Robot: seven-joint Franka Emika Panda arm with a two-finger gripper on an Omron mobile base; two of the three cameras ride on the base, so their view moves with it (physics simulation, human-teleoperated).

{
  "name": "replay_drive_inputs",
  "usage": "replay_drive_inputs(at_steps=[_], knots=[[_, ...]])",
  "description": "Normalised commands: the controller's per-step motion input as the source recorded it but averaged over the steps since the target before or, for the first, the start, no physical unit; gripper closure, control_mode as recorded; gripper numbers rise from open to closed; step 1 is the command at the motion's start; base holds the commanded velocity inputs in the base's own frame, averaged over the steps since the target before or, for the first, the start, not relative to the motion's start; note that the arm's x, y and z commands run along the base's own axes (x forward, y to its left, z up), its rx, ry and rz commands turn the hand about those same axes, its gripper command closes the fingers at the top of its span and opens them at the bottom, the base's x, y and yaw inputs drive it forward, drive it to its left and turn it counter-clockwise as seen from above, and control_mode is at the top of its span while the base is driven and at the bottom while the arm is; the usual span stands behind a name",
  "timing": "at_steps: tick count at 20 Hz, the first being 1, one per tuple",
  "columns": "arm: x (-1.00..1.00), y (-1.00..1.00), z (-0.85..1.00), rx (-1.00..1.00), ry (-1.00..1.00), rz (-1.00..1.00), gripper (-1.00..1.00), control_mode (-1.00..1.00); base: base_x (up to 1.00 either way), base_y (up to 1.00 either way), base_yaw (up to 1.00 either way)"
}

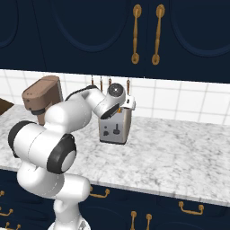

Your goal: Start the toaster. Once the lever pops up, take the bread to the plate on the dining counter.

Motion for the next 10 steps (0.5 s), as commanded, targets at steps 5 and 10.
replay_drive_inputs(at_steps=[5, 10], knots=[[0.0, 0.0, 0.0, 0.0, 0.0, 0.0, -1.0, -1.0, 0.0, 0.0, 0.0], [0.0, 0.0, 0.0, 0.0, 0.0, 0.0, -1.0, -1.0, 0.0, 0.0, 0.0]])
